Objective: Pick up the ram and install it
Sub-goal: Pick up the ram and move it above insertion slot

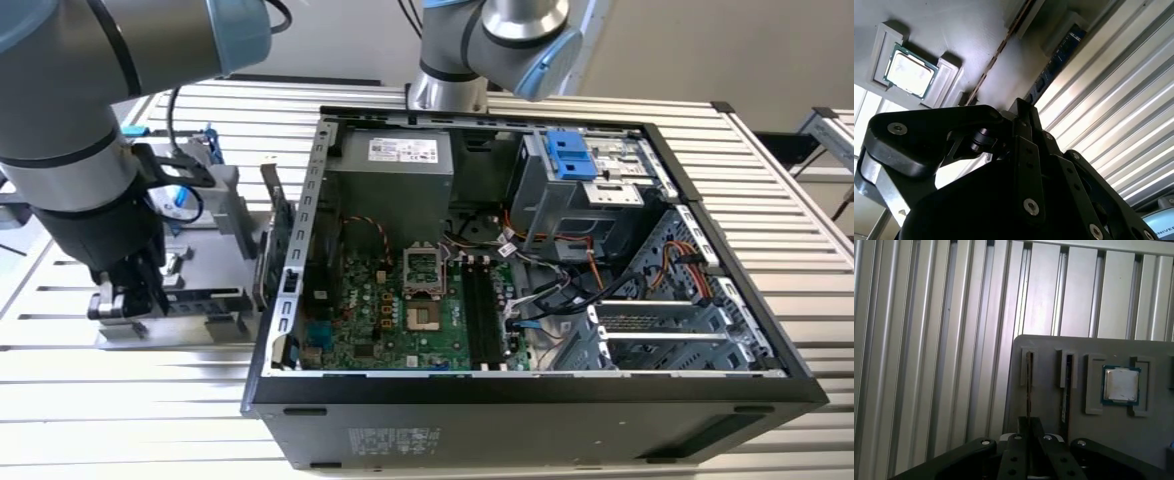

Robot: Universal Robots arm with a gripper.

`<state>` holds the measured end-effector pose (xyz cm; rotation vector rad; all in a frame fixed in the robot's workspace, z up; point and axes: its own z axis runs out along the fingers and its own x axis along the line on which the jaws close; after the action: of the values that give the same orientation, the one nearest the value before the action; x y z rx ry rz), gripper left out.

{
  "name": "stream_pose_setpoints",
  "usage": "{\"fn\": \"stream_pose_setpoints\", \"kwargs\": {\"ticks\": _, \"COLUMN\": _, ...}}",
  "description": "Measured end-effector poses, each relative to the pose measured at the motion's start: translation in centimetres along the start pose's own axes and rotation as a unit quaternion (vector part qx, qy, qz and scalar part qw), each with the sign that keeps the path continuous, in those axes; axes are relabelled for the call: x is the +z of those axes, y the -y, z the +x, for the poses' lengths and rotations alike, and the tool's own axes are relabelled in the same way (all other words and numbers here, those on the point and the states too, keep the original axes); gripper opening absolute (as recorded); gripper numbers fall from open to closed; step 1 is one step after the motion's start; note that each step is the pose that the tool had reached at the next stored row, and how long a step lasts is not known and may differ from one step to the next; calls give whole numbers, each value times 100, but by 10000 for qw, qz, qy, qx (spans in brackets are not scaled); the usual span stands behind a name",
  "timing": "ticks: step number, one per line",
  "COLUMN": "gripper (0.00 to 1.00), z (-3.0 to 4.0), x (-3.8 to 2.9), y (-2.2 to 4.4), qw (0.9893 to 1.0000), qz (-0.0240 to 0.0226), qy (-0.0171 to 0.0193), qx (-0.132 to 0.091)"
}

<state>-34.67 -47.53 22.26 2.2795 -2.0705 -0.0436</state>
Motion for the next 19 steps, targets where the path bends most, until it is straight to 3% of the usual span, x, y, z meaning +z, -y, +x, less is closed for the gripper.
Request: {"fn": "stream_pose_setpoints", "kwargs": {"ticks": 19, "gripper": 0, "z": 3, "x": -120, "y": -10, "qw": 9999, "qz": -4, "qy": 10, "qx": 154}}
